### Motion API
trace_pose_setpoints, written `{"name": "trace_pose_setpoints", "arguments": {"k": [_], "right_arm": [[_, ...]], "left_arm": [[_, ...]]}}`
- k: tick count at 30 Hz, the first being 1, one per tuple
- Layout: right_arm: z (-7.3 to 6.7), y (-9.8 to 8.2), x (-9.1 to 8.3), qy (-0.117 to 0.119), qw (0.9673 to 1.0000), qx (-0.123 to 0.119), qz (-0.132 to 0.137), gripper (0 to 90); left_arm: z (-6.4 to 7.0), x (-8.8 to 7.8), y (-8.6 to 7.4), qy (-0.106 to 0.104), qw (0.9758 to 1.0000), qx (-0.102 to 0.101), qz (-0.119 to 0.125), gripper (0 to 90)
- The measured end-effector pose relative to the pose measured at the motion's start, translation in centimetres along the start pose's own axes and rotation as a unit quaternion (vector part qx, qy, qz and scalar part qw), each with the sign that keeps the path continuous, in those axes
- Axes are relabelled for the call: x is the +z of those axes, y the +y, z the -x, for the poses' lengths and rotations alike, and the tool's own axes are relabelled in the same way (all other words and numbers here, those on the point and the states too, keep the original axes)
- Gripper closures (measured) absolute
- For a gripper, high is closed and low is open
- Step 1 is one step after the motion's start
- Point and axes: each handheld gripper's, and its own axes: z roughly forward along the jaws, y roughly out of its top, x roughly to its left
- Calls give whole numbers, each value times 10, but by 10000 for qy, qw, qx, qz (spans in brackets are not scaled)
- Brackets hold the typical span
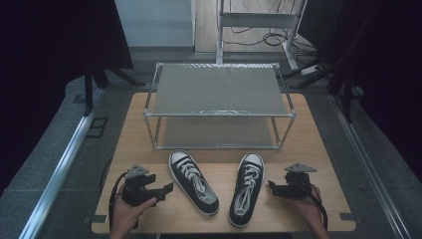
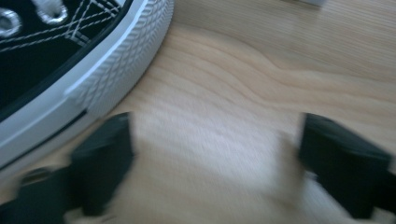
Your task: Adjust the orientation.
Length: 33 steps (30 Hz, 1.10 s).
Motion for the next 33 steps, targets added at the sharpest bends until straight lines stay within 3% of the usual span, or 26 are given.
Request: {"name": "trace_pose_setpoints", "arguments": {"k": [2, 3, 4, 6, 9, 12, 16, 17, 18, 22, 23, 24, 26, 28, 29, 32, 33], "right_arm": [[2, -4, -8, -36, 9999, 96, 42, 290], [2, -4, -8, -36, 9999, 96, 42, 290], [3, -7, -13, -97, 9998, 148, 124, 359], [3, -12, -34, -205, 9986, 181, 462, 495], [2, -11, -58, -28, 9963, 241, 822, 593], [1, -11, -70, 159, 9949, 288, 959, 602], [0, -11, -67, 217, 9953, 306, 892, 591], [-3, -12, -65, 302, 9958, 280, 813, 659], [-3, -12, -65, 302, 9958, 280, 813, 659], [-19, -7, -73, 515, 9943, 70, 931, 770], [-29, -4, -79, 742, 9918, 1, 1039, 862], [-34, -3, -82, 828, 9907, -61, 1077, 891], [-39, -1, -86, 901, 9894, -143, 1126, 898], [-58, 3, -95, 1136, 9850, -356, 1246, 900], [-58, 3, -95, 1136, 9850, -356, 1246, 900], [-81, 7, -100, 1477, 9788, -561, 1303, 900], [-96, 10, -100, 1620, 9760, -688, 1283, 900]], "left_arm": [[2, -1, -1, -22, 10000, 19, 4, 211], [2, -1, -2, -41, 10000, 15, 13, 211], [2, -2, -3, -40, 10000, -2, 17, 210], [3, -2, -3, -7, 10000, 18, 21, 211], [5, -3, -2, -27, 10000, 75, 4, 208], [6, -3, 0, -118, 9999, 99, 20, 208], [5, 1, 0, -111, 9998, 138, -80, 209], [5, 2, 0, -90, 9998, 125, -102, 209], [5, 2, 0, -90, 9998, 125, -102, 209], [5, 2, 0, -108, 9998, 107, -107, 209], [5, 1, 0, -85, 9998, 113, -101, 209], [5, 1, 0, -90, 9999, 108, -93, 209], [6, 0, 0, -109, 9999, 104, -80, 209], [6, 0, 1, -112, 9999, 105, -78, 209], [6, 0, 1, -106, 9998, 103, -92, 209], [6, 0, 1, -115, 9998, 90, -97, 209], [6, 0, 1, -117, 9998, 87, -100, 209]]}}
